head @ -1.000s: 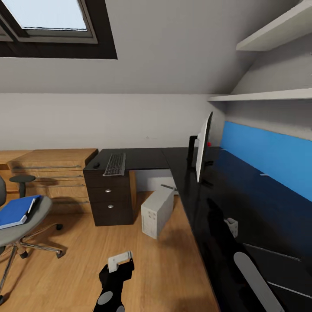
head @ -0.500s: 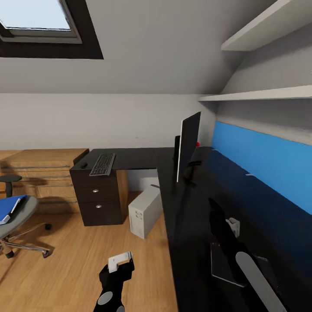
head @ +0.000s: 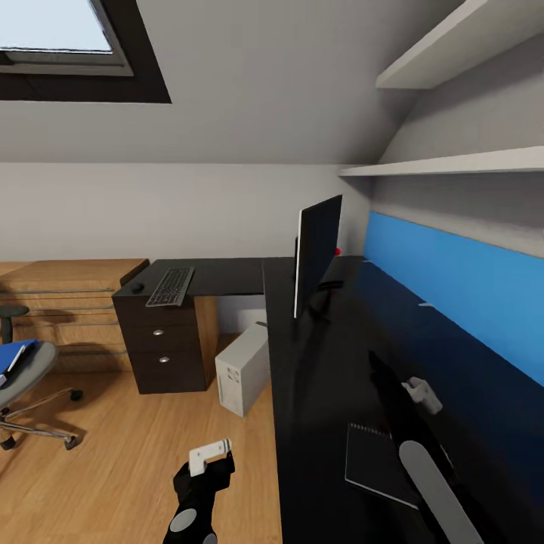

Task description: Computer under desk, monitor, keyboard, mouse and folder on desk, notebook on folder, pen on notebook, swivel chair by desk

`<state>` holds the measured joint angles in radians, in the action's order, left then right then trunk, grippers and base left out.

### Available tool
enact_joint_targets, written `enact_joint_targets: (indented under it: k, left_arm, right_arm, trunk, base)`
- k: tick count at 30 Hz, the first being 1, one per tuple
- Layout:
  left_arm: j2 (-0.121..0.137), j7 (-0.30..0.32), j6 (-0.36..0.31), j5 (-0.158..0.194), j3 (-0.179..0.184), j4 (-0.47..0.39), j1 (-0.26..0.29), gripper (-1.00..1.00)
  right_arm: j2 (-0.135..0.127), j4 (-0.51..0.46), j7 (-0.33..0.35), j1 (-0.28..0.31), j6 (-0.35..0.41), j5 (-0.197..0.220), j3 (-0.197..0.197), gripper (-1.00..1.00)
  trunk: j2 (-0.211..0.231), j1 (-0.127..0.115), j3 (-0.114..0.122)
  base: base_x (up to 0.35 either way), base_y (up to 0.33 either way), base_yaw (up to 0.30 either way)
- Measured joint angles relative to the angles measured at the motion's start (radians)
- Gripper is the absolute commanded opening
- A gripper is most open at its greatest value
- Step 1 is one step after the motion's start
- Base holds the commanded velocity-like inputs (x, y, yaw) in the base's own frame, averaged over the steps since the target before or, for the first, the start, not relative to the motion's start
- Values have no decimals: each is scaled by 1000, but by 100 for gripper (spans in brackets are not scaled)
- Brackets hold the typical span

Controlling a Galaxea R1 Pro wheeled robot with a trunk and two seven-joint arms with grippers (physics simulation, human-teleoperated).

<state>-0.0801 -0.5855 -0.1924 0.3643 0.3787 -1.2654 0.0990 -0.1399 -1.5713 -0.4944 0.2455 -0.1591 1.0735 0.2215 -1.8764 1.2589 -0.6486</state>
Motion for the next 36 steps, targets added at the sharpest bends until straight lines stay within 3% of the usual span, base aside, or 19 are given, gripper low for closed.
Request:
enact_joint_targets:
  k: [2, 4, 5, 6, 9, 14, 16, 20, 32, 36]
  left_arm:
    - [0, -1, 0, 1, 0, 1, 0, 100]
    - [0, -2, 0, 1, 0, 1, 0, 100]
    - [0, -2, 0, 1, 0, 1, 0, 100]
    - [0, -3, 0, 1, 0, 1, 0, 100]
    - [0, -4, 0, 1, 0, 1, 0, 100]
    - [0, -4, 0, 2, 0, 1, 0, 100]
    - [0, -4, 1, 2, 0, 2, 0, 100]
    - [0, -4, 1, 2, 0, 2, 0, 100]
    - [0, -5, 1, 2, 0, 3, 0, 100]
    - [0, -6, 1, 2, 0, 3, 0, 100]
  right_arm:
    - [-2, 0, -49, 14, 62, -63, -2, 100]
    - [-5, 0, -98, 34, 101, -75, -2, 100]
    - [-7, 0, -204, 82, 267, -84, -3, 100]
    - [-7, 0, -263, 114, 384, -90, -5, 100]
    - [-7, 0, -359, 164, 559, -99, -12, 100]
    - [-7, 0, -388, 179, 626, -144, -13, 100]
    - [-6, 0, -390, 182, 675, -209, -12, 100]
    - [-6, 4, -386, 184, 707, -263, -12, 100]
    - [1, 26, -392, 186, 726, -271, -14, 100]
    - [1, 33, -390, 206, 799, -271, -13, 100]
  trunk:
    - [0, 0, 0]
    - [0, 0, 0]
    - [0, 0, 0]
    - [0, 0, 0]
    - [0, 0, 0]
    - [0, 0, 0]
    - [0, 0, 0]
    - [0, 0, 0]
    - [0, 0, 0]
    - [0, 0, 0]
  base:
    - [0, 0, 0]
    - [0, 0, 0]
    - [0, 0, 0]
    - [0, 0, 0]
    - [0, 0, 0]
    - [0, 0, 0]
    - [0, 0, 0]
    - [0, 0, 0]
    - [0, 0, 0]
    - [0, 0, 0]
